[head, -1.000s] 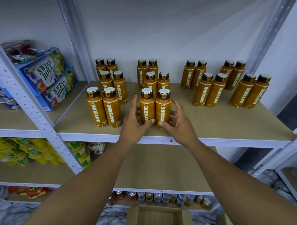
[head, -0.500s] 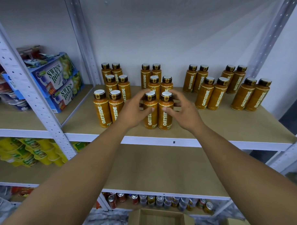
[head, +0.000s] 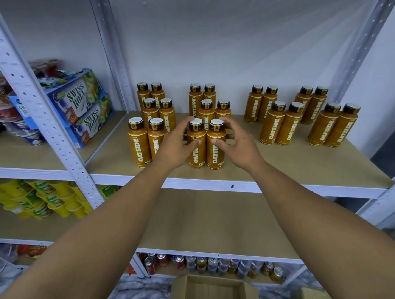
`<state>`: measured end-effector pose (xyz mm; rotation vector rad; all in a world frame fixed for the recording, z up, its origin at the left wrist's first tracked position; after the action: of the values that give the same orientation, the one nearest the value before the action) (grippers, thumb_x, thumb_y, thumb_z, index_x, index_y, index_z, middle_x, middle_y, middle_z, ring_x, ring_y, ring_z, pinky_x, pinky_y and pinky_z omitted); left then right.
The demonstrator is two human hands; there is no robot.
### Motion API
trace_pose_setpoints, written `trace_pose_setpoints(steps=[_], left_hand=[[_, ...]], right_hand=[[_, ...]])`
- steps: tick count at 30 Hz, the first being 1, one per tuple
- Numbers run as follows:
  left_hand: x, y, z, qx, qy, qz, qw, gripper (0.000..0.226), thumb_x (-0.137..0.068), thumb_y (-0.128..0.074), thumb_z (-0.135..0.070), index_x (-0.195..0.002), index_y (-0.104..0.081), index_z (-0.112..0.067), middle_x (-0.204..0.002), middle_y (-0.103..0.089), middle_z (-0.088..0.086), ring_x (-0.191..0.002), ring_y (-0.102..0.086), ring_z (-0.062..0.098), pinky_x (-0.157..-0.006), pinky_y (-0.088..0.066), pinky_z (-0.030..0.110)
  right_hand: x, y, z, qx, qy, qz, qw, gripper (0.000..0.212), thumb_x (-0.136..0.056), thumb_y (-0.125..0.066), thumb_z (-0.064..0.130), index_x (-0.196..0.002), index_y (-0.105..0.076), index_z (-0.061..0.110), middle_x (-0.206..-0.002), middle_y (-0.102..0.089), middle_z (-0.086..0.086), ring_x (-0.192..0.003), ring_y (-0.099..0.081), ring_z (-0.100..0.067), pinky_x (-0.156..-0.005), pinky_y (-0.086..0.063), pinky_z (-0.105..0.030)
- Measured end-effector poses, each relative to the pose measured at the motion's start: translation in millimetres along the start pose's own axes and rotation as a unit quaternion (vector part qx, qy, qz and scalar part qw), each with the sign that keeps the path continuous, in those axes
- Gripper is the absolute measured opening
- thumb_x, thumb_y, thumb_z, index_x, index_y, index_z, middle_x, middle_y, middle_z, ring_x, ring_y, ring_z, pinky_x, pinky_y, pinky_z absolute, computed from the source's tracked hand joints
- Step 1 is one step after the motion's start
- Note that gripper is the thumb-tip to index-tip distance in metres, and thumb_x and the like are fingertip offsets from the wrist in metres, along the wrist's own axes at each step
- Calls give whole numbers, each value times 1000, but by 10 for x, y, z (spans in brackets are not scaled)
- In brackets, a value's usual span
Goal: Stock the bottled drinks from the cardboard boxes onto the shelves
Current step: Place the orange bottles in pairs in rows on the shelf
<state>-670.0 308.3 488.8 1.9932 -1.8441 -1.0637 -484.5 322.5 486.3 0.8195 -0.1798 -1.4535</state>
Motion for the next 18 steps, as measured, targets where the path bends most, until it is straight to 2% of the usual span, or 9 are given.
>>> trace_pose_setpoints(steps=[5,14,18], left_hand=[[0,-26,18,4,2,7,1000,69,-95,-72,-24,-154,-35,-31,-152,-51,-1,-137,-51,23,-105,-48,35],[0,-43,44,10,9,13,1000,69,-96,-72,-26,-153,-34,-34,-152,-52,-3,-138,-51,23,-109,-50,43],[19,-39,9,17,3,9,1000,68,-96,-72,-24,-153,-36,-32,-151,-52,-3,-138,-50,22,-108,-49,40]], right_hand=[[8,-16,-23,-15,-16,3,1000,69,-93,-74,34,-151,-37,39,-148,-53,2,-129,-57,-18,-90,-45,-25],[29,-10,-33,-7,-31,6,999,69,-94,-72,38,-152,-34,43,-151,-50,3,-132,-55,-23,-94,-47,-32],[53,26,-16,3,-26,7,1000,69,-94,-71,38,-152,-34,42,-151,-50,2,-131,-55,-22,-93,-47,-31]])
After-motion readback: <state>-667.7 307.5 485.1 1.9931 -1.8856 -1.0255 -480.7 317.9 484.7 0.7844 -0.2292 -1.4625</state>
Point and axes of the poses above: each hand's wrist, its own x-axis away from the middle knuckle, its own y-axis out of the back of the hand, z = x × y, the point moved 10 cm from there along -x, towards the middle knuckle
